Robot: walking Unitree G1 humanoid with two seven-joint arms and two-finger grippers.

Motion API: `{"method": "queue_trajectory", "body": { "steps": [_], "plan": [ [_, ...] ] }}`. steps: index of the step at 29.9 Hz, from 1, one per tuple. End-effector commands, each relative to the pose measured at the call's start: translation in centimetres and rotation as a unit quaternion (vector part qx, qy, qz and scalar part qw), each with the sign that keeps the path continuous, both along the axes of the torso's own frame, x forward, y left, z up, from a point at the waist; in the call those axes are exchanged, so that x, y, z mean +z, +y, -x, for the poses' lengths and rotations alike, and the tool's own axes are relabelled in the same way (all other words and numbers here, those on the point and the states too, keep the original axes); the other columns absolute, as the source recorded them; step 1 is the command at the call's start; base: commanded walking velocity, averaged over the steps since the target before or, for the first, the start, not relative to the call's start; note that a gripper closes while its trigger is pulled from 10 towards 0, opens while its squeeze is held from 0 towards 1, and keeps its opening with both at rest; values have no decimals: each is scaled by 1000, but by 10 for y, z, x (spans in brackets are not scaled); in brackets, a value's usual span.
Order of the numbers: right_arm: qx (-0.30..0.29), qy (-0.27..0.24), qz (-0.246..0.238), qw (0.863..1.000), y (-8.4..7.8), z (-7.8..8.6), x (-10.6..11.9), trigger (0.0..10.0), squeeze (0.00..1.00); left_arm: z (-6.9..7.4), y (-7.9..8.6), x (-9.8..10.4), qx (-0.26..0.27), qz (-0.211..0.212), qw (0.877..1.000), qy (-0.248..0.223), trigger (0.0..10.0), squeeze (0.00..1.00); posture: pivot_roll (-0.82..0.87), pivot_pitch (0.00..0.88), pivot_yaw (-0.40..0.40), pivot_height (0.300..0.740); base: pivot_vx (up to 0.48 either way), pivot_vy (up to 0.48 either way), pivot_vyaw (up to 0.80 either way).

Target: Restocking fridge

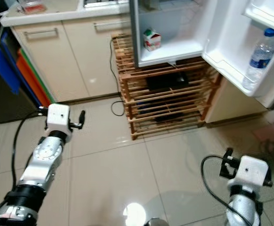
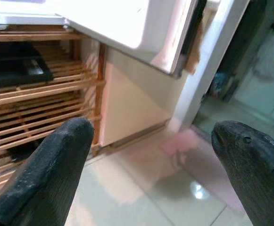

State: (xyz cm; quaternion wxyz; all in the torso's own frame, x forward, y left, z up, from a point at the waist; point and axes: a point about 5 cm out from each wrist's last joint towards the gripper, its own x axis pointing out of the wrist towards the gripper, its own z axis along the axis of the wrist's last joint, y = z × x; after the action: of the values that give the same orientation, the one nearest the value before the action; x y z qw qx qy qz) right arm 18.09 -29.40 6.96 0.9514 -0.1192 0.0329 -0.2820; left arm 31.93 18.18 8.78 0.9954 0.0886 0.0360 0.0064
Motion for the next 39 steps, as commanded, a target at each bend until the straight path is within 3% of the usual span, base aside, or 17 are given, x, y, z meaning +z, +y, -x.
{"method": "queue_trajectory", "body": {
  "steps": [1, 4, 12, 16, 18, 22, 25, 34, 39],
  "plan": [
    [-18, -7, -4, 1000, -9, 4, 2, 10000, 0, -2, -1, 5, -8, 11, 1000, -13, 10000, 0, -74, 32, 89, 732, 480, 0, 0],
    [-10, -12, -5, 1000, -3, 4, 3, 10000, 0, -3, -4, 4, -11, 20, 1000, -12, 10000, 0, -78, 33, 89, 732, 480, 0, 0],
    [44, -8, -30, 999, 34, -5, -10, 10000, 0, -4, -5, 1, -7, 26, 1000, -13, 10000, 0, -66, 16, 81, 732, 480, 0, 0],
    [55, -14, -48, 997, 38, -7, -10, 10000, 0, -1, -6, -2, -10, 31, 999, -10, 10000, 0, -59, 11, 76, 732, 480, 0, 0],
    [86, -18, -60, 994, 46, -9, -10, 10000, 0, 2, -8, -6, -21, 35, 999, -1, 10000, 0, -44, 9, 73, 732, 480, 0, 0],
    [183, -26, -84, 979, 80, -23, -10, 10000, 0, 20, -21, -20, -94, 22, 995, 29, 10000, 0, 66, 2, 76, 732, 342, 0, 0],
    [211, -18, -91, 973, 92, -35, -14, 10000, 0, 27, -25, -20, -113, 5, 993, 27, 10000, 0, 135, 0, 43, 732, 0, 0, 0],
    [246, 7, -97, 964, 93, -45, -21, 10000, 0, 31, -16, -16, -70, 1, 997, 12, 10000, 0, 220, 0, -63, 732, 0, 0, 0],
    [249, 24, -88, 964, 89, -48, -25, 10000, 0, 34, -20, -16, -71, 5, 997, 12, 10000, 0, 196, 0, -50, 732, 0, 0, 0]
  ]
}}
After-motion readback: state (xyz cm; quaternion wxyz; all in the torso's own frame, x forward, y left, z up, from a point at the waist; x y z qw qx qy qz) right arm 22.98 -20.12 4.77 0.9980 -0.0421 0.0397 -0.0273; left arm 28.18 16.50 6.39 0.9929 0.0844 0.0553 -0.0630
